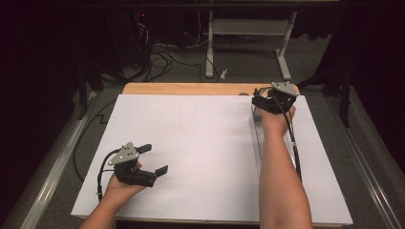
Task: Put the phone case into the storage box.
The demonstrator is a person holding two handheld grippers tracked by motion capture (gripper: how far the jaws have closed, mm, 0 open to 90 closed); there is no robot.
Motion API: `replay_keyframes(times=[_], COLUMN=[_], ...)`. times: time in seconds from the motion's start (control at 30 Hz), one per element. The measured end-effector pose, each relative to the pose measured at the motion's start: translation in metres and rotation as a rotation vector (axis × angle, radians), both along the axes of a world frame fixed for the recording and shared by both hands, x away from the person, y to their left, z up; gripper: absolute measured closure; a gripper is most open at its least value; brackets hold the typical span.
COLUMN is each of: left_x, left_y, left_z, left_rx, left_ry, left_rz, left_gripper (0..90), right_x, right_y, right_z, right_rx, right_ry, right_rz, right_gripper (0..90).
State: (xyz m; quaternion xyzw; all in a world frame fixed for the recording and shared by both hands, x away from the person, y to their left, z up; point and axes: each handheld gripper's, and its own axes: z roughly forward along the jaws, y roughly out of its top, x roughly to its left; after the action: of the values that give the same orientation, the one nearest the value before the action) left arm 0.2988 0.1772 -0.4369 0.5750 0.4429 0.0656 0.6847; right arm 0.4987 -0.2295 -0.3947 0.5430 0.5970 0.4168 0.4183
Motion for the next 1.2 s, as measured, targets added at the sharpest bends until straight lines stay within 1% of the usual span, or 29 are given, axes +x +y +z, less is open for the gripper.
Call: replay_keyframes(times=[0.2,0.37,0.67,0.73,0.8,0.9,1.0,1.2], left_x=[0.000,0.000,0.000,-0.001,-0.001,-0.001,-0.002,-0.001], left_y=[0.000,-0.001,0.000,0.000,0.000,0.000,-0.001,-0.001], left_z=[0.000,-0.001,0.000,0.000,0.000,0.000,0.000,0.000], left_rx=[0.000,0.002,0.000,0.001,0.000,0.000,0.000,0.002], left_ry=[0.002,0.004,0.004,0.003,0.002,0.001,0.002,0.002], left_rz=[-0.002,-0.004,-0.002,-0.003,-0.003,-0.003,-0.002,-0.002], left_gripper=[0.5,0.5,0.5,0.5,0.5,0.5,0.6,0.6], right_x=[0.003,0.005,0.010,0.011,0.011,0.011,0.011,0.009], right_y=[-0.002,-0.003,0.000,0.000,0.000,-0.001,-0.001,-0.001], right_z=[-0.002,-0.003,-0.002,-0.002,-0.002,-0.004,-0.006,-0.003], right_rx=[0.007,0.005,-0.001,0.001,0.009,0.028,0.036,0.033], right_ry=[0.013,0.009,0.028,0.031,0.038,0.060,0.080,0.067], right_rz=[0.004,0.006,0.011,0.013,0.014,0.018,0.023,0.025], right_gripper=[6.6,10.2,10.8,9.3,5.7,1.2,0.3,0.2])
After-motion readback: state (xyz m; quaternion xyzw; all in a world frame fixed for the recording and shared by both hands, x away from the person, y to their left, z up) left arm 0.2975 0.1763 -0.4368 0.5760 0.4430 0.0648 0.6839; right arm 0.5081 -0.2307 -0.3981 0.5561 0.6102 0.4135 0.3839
